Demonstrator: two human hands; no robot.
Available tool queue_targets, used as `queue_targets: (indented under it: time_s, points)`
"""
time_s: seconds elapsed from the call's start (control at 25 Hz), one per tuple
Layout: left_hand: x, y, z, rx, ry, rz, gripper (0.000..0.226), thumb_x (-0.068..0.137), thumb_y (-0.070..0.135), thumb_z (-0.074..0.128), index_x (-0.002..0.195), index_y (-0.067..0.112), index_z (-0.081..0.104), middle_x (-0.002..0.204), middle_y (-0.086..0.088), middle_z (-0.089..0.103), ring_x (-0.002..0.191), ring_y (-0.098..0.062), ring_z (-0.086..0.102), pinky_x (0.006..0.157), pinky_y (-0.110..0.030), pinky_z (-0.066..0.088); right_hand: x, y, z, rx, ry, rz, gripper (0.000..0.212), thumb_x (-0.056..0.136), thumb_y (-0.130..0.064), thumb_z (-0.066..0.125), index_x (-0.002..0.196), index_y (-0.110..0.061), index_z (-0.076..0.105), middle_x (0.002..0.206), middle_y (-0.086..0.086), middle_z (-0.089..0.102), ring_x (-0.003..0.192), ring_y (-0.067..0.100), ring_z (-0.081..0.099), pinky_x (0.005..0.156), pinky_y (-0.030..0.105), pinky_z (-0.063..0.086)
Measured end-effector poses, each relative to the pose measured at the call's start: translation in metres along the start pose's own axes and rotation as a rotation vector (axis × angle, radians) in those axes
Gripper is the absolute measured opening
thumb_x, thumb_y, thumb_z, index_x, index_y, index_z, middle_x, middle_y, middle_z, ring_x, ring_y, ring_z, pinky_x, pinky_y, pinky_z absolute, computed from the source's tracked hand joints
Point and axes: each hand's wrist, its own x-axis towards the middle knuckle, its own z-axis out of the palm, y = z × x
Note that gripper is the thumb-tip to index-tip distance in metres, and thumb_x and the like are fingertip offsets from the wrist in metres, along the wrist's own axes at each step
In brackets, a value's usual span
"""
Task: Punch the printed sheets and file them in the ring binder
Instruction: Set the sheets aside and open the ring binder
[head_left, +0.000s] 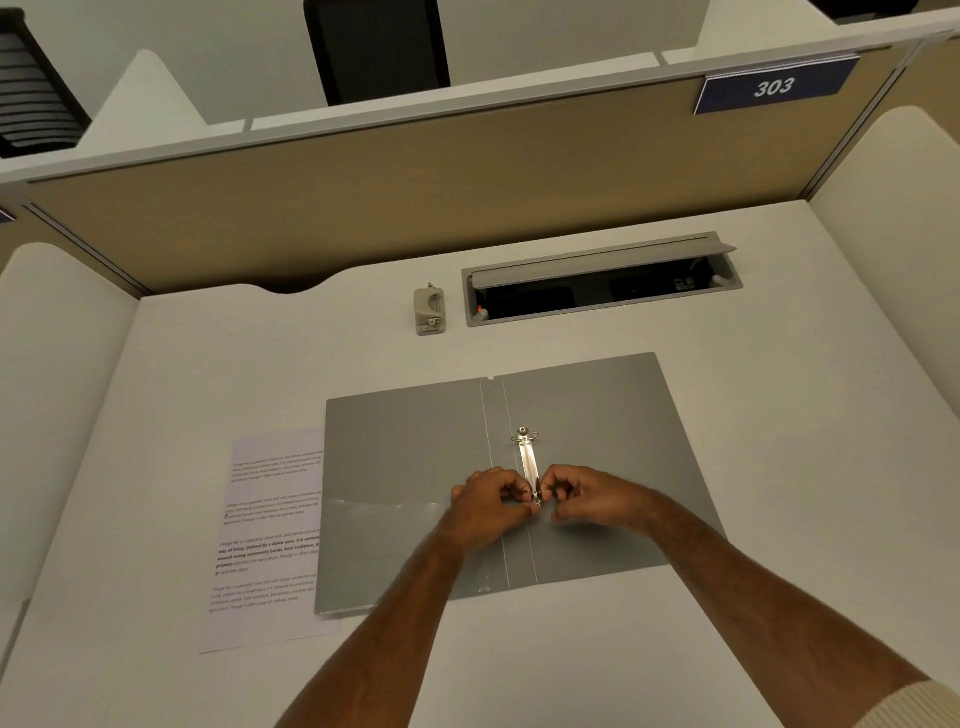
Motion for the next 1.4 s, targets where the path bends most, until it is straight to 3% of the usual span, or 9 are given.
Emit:
queue_targets:
  time_s: [0.24,0.48,0.8,1.04,1.16,1.28,1.4]
  points:
    - [-0.002,0.001,0.002,0.013,0.035,-0.001,0.012,0.08,0.044,0.075,0.085,0.037,0.067,0.094,0.02,0.069,0.101,-0.003,0.061,0.105,-0.045,0.038,-0.003,-0.001,0.005,0.007,0.04,-0.002,0.021,0.082,-0.009,0.068,0.096,-0.024,0.063,0.079,0.001,0.05,0.07,0.012,0.045,0.065,0.026,0.041]
    - [-0.013,0.003,0.0,0.043,0.05,0.041,0.019,0.086,0.041,0.073,0.104,0.035,0.067,0.103,0.02,0.069,0.107,-0.003,0.058,0.104,-0.037,0.033,-0.007,-0.001,0.015,0.004,0.112,-0.032,0.024,0.081,-0.005,0.066,0.098,-0.021,0.065,0.078,-0.002,0.053,0.069,0.009,0.046,0.064,0.023,0.041]
    - [-0.033,-0.001,-0.01,-0.052,0.095,0.08,0.034,0.087,0.031,0.076,0.116,0.035,0.06,0.1,0.017,0.064,0.102,-0.001,0.06,0.1,-0.037,0.052,-0.017,0.011,0.037,-0.127,0.264,-0.035,0.038,0.077,-0.031,0.068,0.105,-0.051,0.054,0.092,-0.013,0.063,0.082,0.011,0.062,0.091,0.044,0.051]
    - [-0.061,-0.024,-0.036,-0.098,0.329,0.126,0.03,0.087,0.022,0.075,0.114,0.026,0.064,0.104,0.017,0.064,0.101,-0.005,0.061,0.093,-0.034,0.054,-0.023,0.016,0.045,-0.139,0.344,-0.072,0.051,0.08,-0.028,0.074,0.112,-0.057,0.046,0.094,-0.015,0.061,0.086,0.009,0.061,0.098,0.049,0.047]
    - [-0.076,-0.046,-0.059,-0.131,0.476,0.075,0.028,0.088,0.017,0.075,0.114,0.024,0.065,0.108,0.017,0.062,0.104,-0.007,0.059,0.094,-0.032,0.052,-0.022,0.02,0.048,-0.152,0.393,-0.075,0.054,0.081,-0.027,0.074,0.11,-0.059,0.042,0.094,-0.016,0.061,0.086,0.008,0.06,0.097,0.049,0.047]
    - [-0.093,-0.067,-0.086,-0.188,0.637,-0.01,0.028,0.089,0.016,0.074,0.114,0.024,0.064,0.112,0.011,0.061,0.104,-0.009,0.059,0.084,-0.033,0.058,-0.024,0.015,0.05,-0.153,0.431,-0.072,0.049,0.082,-0.022,0.073,0.109,-0.052,0.044,0.093,-0.013,0.061,0.083,0.007,0.06,0.097,0.048,0.047]
    - [-0.104,-0.1,-0.112,-0.137,0.787,-0.129,0.028,0.091,0.018,0.072,0.116,0.025,0.062,0.116,0.007,0.059,0.108,-0.017,0.058,0.096,-0.041,0.051,-0.024,0.014,0.053,-0.175,0.451,-0.07,0.049,0.083,-0.021,0.073,0.115,-0.045,0.045,0.093,-0.012,0.061,0.083,0.007,0.06,0.097,0.049,0.047]
